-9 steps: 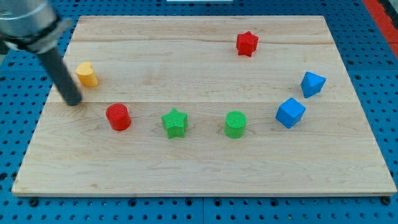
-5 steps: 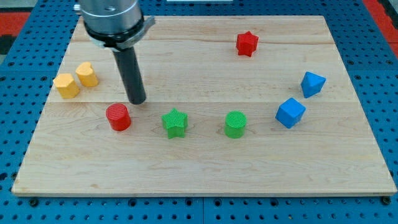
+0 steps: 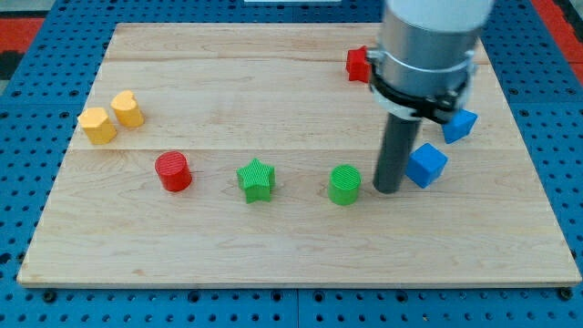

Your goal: Push blue cube to the left of the blue triangle

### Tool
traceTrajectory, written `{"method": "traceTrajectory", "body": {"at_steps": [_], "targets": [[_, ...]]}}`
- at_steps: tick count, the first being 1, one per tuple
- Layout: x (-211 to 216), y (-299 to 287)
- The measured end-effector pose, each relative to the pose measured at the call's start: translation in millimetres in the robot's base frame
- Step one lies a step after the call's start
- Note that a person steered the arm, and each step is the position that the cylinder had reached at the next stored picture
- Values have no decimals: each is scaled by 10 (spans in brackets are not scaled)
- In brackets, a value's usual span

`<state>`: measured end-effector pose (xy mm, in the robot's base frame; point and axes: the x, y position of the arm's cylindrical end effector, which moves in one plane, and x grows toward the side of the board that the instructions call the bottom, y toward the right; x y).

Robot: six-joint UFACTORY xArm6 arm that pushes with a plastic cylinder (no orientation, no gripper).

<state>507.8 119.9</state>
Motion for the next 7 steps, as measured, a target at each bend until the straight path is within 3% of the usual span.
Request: {"method": "traceTrajectory", "body": {"at_steps": [2,4,7], "targets": [[-184,635],[-545,671],[-469,603]]}}
